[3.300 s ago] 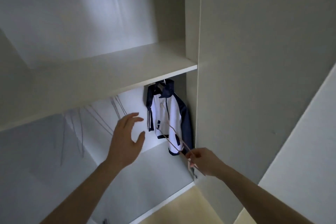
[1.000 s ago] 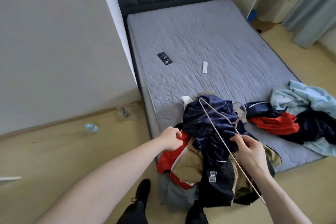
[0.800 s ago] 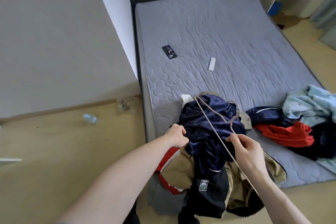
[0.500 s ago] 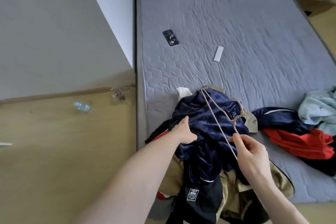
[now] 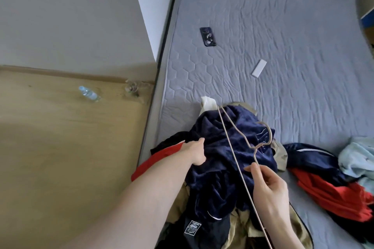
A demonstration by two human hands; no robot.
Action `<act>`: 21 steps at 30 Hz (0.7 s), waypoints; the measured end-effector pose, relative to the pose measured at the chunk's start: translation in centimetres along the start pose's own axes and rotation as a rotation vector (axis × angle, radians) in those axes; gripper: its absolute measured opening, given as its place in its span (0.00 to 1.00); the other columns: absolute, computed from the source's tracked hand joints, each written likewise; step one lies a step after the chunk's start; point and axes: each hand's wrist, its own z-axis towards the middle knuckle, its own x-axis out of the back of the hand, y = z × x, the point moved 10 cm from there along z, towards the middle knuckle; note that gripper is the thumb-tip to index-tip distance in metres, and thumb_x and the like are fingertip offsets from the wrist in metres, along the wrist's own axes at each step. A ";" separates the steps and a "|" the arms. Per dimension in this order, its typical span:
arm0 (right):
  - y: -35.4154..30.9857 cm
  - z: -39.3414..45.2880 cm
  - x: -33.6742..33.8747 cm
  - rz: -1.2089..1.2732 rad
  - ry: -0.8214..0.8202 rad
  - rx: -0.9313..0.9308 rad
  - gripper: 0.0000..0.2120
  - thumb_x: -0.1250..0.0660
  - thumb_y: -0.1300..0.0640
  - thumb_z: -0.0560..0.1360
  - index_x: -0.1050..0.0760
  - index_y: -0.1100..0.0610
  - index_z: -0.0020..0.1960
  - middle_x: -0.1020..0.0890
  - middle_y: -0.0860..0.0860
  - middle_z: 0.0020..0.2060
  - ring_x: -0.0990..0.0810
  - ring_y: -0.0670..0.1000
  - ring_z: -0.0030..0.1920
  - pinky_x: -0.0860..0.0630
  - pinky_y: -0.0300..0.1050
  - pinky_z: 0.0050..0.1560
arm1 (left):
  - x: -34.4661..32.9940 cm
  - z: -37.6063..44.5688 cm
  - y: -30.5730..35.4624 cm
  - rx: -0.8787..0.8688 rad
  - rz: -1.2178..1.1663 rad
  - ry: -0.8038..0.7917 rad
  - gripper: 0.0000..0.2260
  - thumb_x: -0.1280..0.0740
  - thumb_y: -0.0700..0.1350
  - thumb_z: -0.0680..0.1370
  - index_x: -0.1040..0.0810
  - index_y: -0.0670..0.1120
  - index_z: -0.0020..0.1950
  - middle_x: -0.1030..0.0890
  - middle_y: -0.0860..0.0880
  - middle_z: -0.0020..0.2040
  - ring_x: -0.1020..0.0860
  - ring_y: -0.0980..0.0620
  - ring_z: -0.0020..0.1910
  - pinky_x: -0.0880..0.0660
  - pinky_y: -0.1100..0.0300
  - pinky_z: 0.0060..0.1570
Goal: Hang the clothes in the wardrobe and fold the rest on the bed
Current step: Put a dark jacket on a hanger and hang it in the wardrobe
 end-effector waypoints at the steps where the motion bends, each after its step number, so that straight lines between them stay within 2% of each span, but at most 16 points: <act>1: 0.0 -0.1 -0.2 -0.003 -0.005 0.008 0.11 0.35 0.42 0.81 0.16 0.42 0.48 0.23 0.52 0.27 0.30 0.43 0.26 0.30 0.39 0.32 | 0.1 -0.4 0.0 -0.027 0.005 0.038 0.21 0.34 0.51 0.79 0.29 0.51 0.72 0.21 0.45 0.67 0.24 0.40 0.67 0.29 0.48 0.65; 3: -0.4 -0.9 -0.4 -0.001 -0.019 0.017 0.11 0.36 0.42 0.81 0.16 0.42 0.47 0.28 0.50 0.24 0.34 0.43 0.25 0.35 0.34 0.27 | 0.1 -2.0 -0.2 -0.069 -0.015 0.091 0.08 0.35 0.49 0.80 0.19 0.54 0.58 0.18 0.49 0.60 0.22 0.43 0.63 0.30 0.49 0.64; 4: -0.7 -1.3 -0.4 -0.005 -0.024 0.014 0.11 0.35 0.42 0.81 0.16 0.42 0.47 0.31 0.48 0.23 0.36 0.42 0.24 0.36 0.34 0.26 | -0.3 -2.8 -0.6 -0.088 -0.004 0.084 0.07 0.35 0.48 0.80 0.17 0.54 0.53 0.18 0.50 0.58 0.22 0.44 0.61 0.31 0.48 0.65; 6: -1.9 -2.4 -0.2 -0.021 -0.026 0.007 0.11 0.35 0.43 0.82 0.16 0.42 0.47 0.34 0.45 0.22 0.36 0.43 0.24 0.37 0.37 0.26 | -1.3 -4.9 -1.9 -0.103 0.029 0.037 0.07 0.35 0.47 0.81 0.17 0.54 0.49 0.24 0.49 0.63 0.26 0.43 0.63 0.34 0.47 0.68; 8: -2.7 -2.7 -0.2 -0.035 -0.020 0.019 0.10 0.35 0.44 0.82 0.16 0.41 0.47 0.34 0.44 0.22 0.36 0.43 0.24 0.36 0.39 0.27 | -2.0 -5.9 -3.1 -0.078 -0.071 0.007 0.07 0.36 0.48 0.82 0.17 0.54 0.50 0.32 0.50 0.73 0.31 0.42 0.69 0.36 0.46 0.69; 10: -3.5 -3.0 -0.4 -0.030 -0.007 0.045 0.11 0.35 0.44 0.82 0.16 0.41 0.47 0.32 0.48 0.22 0.36 0.43 0.24 0.37 0.36 0.26 | -1.7 -6.4 -3.5 -0.072 -0.211 0.012 0.08 0.35 0.47 0.81 0.17 0.56 0.55 0.44 0.51 0.82 0.39 0.40 0.77 0.38 0.47 0.73; 12: -3.5 -3.0 -0.9 -0.025 -0.007 0.063 0.10 0.35 0.43 0.82 0.16 0.40 0.47 0.26 0.56 0.27 0.33 0.43 0.25 0.35 0.35 0.27 | -1.4 -5.3 -2.0 -0.117 -0.240 0.005 0.14 0.35 0.44 0.80 0.20 0.56 0.64 0.54 0.52 0.85 0.47 0.43 0.81 0.42 0.48 0.77; 13: -3.0 -2.9 -1.3 -0.026 -0.005 0.061 0.10 0.35 0.43 0.82 0.16 0.40 0.47 0.22 0.57 0.30 0.30 0.44 0.26 0.32 0.38 0.29 | -1.3 -4.6 -1.0 -0.144 -0.219 -0.006 0.19 0.36 0.43 0.79 0.22 0.55 0.68 0.55 0.52 0.85 0.51 0.45 0.82 0.44 0.48 0.79; 15: -1.9 -2.8 -1.8 -0.040 0.005 0.054 0.11 0.36 0.41 0.80 0.16 0.39 0.47 0.20 0.57 0.32 0.28 0.46 0.27 0.29 0.46 0.33 | -1.7 -3.0 0.6 -0.181 -0.123 -0.031 0.24 0.37 0.44 0.78 0.28 0.52 0.75 0.49 0.52 0.84 0.51 0.45 0.83 0.48 0.44 0.80; 17: -1.0 -3.4 -1.8 -0.059 0.026 0.053 0.12 0.37 0.39 0.79 0.16 0.39 0.48 0.21 0.56 0.29 0.29 0.46 0.26 0.30 0.46 0.33 | -1.4 -2.4 1.0 -0.178 -0.087 0.034 0.23 0.37 0.47 0.80 0.28 0.50 0.76 0.34 0.49 0.79 0.40 0.44 0.80 0.49 0.42 0.80; 19: -0.5 -4.7 -1.3 -0.059 0.054 0.054 0.11 0.36 0.41 0.81 0.16 0.39 0.48 0.21 0.55 0.29 0.29 0.45 0.26 0.30 0.43 0.30 | 0.5 -3.9 0.3 -0.176 -0.226 0.201 0.14 0.33 0.50 0.80 0.19 0.53 0.65 0.18 0.49 0.64 0.24 0.48 0.67 0.43 0.47 0.79; 21: -1.0 -6.2 -0.8 -0.030 0.077 0.053 0.09 0.35 0.44 0.81 0.16 0.38 0.48 0.25 0.51 0.25 0.32 0.43 0.24 0.34 0.35 0.26 | 2.8 -7.3 -1.2 -0.170 -0.476 0.317 0.05 0.30 0.50 0.79 0.16 0.55 0.52 0.14 0.51 0.44 0.18 0.54 0.47 0.29 0.53 0.68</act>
